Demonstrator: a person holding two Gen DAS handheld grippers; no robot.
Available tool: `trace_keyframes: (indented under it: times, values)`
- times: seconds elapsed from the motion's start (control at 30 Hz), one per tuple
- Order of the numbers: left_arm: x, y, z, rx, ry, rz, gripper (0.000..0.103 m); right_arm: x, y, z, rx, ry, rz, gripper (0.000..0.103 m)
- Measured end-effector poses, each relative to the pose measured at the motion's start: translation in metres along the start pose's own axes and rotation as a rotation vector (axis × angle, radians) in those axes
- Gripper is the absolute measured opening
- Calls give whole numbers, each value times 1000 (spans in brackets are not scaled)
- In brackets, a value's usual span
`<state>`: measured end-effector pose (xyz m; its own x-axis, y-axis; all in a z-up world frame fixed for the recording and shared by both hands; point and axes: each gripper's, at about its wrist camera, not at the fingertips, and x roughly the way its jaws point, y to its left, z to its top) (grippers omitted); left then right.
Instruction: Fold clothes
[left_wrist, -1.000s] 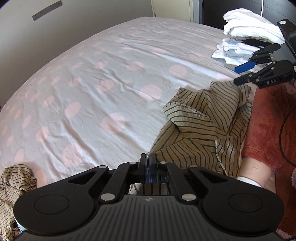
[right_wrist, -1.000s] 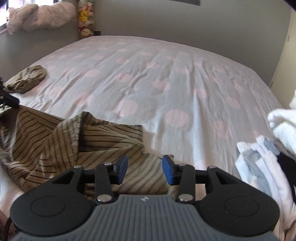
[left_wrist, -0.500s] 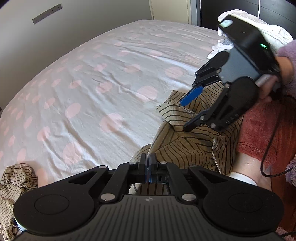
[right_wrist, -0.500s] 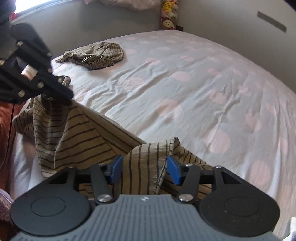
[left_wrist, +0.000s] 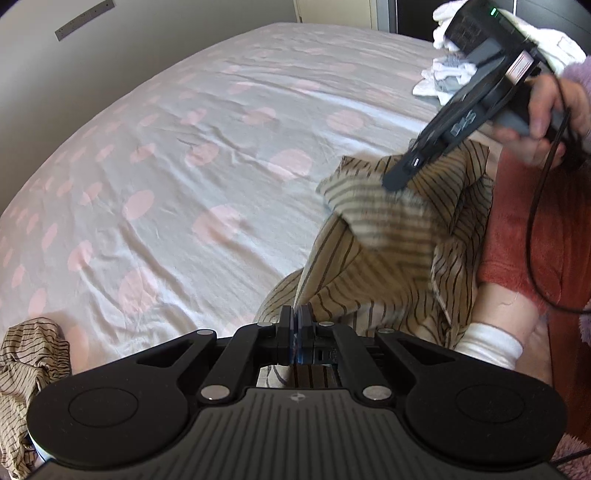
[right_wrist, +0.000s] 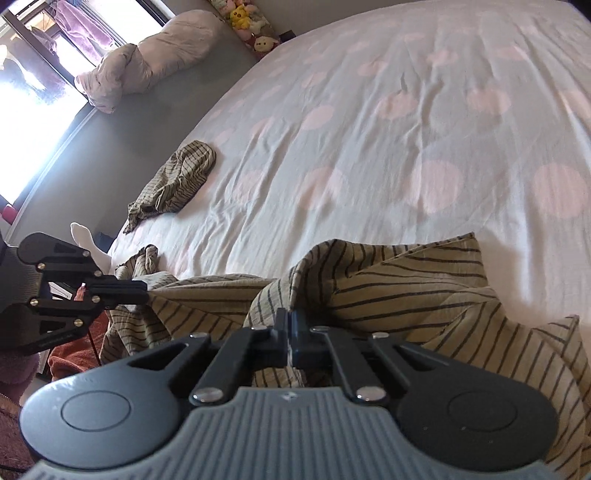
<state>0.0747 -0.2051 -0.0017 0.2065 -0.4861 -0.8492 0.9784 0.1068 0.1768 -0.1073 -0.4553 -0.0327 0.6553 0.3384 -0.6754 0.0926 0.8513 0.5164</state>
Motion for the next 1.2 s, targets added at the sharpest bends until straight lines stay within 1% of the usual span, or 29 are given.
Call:
trace_keyframes:
  times: [0.2,0.4,0.43,0.47,0.5,0.53,0.57,0.63,0.7,0.8,0.9,1.1,1.13,1.17,1.2]
  values:
    - [8,-5,-4,48,54,12,0,-31,6,-2,-75,-41,-30,2]
    - [16,-12,-4,85,75,-15,2,-45,16,-10,-129,-61,-29,2]
    - [16,-11,-2,88,71,-18,5,-46,16,-11,-129,-62,-27,2]
    - [17,-11,1,89,66,-26,12,-46,16,-12,-128,-64,-25,2]
    - [16,-9,5,85,57,-43,16,-47,16,-13,-128,-65,-24,2]
    - [16,-8,11,77,45,-59,23,-47,17,-13,-130,-66,-25,2]
    - [17,-7,17,67,34,-79,28,-47,17,-14,-131,-68,-25,2]
    - [21,-6,30,45,21,-121,31,-47,17,-15,-134,-70,-24,2]
    - [31,-6,43,29,27,-170,32,-47,18,-16,-137,-73,-22,2]
    - [50,-8,57,42,50,-243,32,-48,19,-17,-142,-76,-18,2]
    - [67,-13,64,82,88,-312,32,-49,18,-18,-149,-79,-12,2]
    - [92,-17,74,118,166,-372,32,-50,19,-18,-163,-81,5,2]
    - [94,-18,75,123,172,-379,29,-50,18,-18,-164,-81,9,2]
    - [96,-19,76,129,177,-387,17,-49,18,-18,-165,-80,10,2]
    - [96,-20,77,134,179,-388,12,-49,18,-18,-166,-80,11,2]
